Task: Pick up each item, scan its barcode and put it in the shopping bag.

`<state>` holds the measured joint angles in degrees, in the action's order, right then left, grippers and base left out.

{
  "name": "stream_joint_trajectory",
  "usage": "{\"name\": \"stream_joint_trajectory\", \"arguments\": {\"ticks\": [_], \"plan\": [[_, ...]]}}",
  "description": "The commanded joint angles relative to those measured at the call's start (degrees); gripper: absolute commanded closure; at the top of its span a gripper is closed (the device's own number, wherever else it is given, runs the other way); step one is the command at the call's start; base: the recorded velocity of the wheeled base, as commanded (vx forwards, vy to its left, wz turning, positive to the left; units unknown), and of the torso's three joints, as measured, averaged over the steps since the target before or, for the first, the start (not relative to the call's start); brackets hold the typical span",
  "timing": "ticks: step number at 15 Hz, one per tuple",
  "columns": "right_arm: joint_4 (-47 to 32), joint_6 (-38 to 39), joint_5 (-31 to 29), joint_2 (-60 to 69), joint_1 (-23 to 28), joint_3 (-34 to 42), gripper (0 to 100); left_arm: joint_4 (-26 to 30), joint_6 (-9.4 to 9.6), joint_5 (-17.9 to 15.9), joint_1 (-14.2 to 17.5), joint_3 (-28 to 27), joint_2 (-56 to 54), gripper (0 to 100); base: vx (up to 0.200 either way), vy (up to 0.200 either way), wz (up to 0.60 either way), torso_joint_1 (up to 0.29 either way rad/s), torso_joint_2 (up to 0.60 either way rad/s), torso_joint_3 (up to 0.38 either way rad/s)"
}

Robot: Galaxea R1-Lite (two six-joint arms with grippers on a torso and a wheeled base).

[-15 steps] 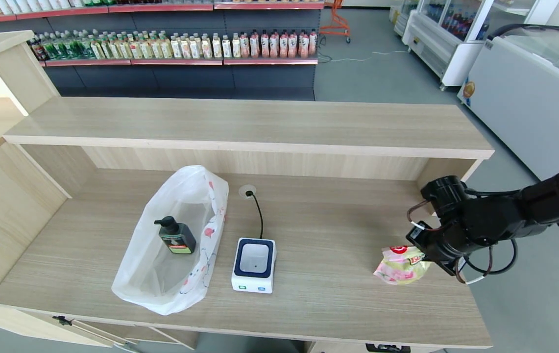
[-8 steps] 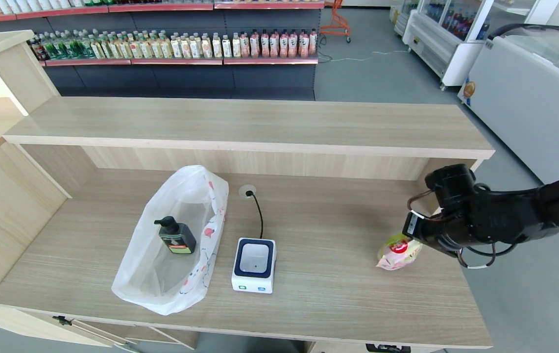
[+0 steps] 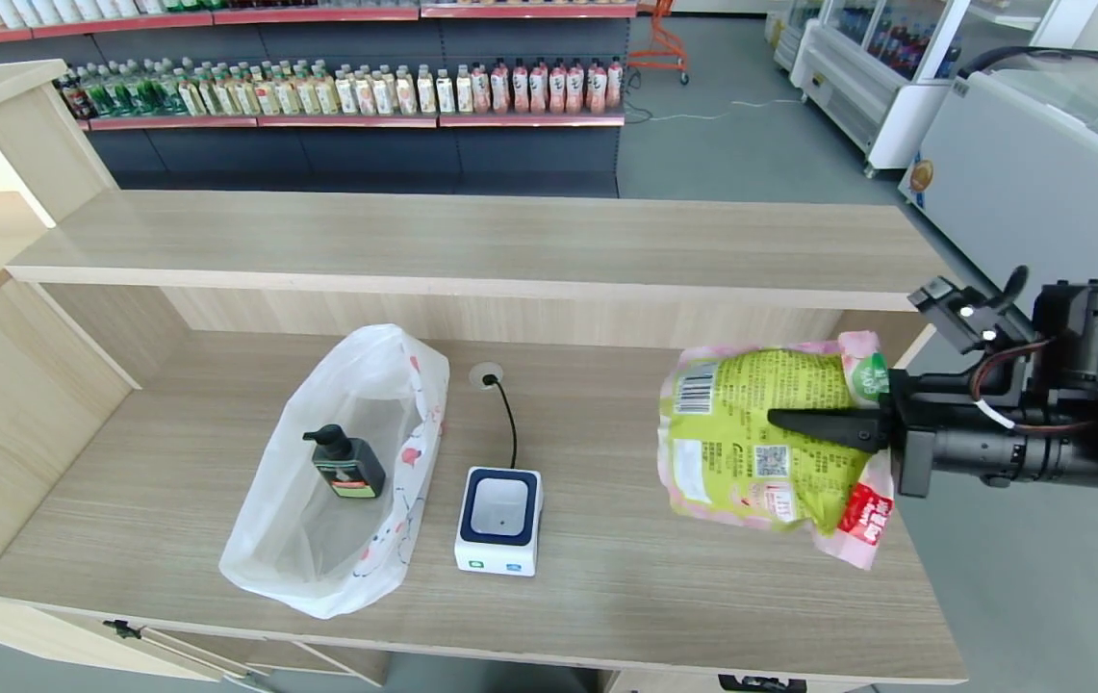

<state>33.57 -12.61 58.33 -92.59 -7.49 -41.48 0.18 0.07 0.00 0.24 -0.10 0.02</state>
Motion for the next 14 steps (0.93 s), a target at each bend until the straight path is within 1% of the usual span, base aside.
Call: {"name": "stream_joint_trajectory", "arguments": {"ticks": [1,2,4,5,6,8,10,14], "plan": [[0.5,-15.5,17.1,4.7,5.1,2.7,100,0.0,0.01,0.0,0.0,0.0,0.0,0,0.000,0.000,0.00,0.000,0.00,0.000],[-2.5,-24.7,21.7,4.8,5.1,2.6,100,0.0,0.01,0.0,0.0,0.0,0.0,0,0.000,0.000,0.00,0.000,0.00,0.000],[-10.3,-42.9,27.4,4.3,4.8,1.9,100,0.0,0.01,0.0,0.0,0.0,0.0,0,0.000,0.000,0.00,0.000,0.00,0.000],[-12.4,-47.5,28.1,4.2,4.6,1.7,100,0.0,0.01,0.0,0.0,0.0,0.0,0,0.000,0.000,0.00,0.000,0.00,0.000],[-17.1,-54.5,28.1,4.3,3.7,1.4,100,0.0,0.01,0.0,0.0,0.0,0.0,0,0.000,0.000,0.00,0.000,0.00,0.000],[-21.3,-59.3,28.1,5.2,1.7,1.5,100,0.0,0.01,0.0,0.0,0.0,0.0,0,0.000,0.000,0.00,0.000,0.00,0.000],[-23.6,-62.5,27.9,5.8,-2.2,1.5,100,0.0,0.01,0.0,0.0,0.0,0.0,0,0.000,0.000,0.00,0.000,0.00,0.000],[-23.3,-63.2,26.7,6.7,-6.8,0.4,100,0.0,0.01,0.0,0.0,0.0,0.0,0,0.000,0.000,0.00,0.000,0.00,0.000]]}}
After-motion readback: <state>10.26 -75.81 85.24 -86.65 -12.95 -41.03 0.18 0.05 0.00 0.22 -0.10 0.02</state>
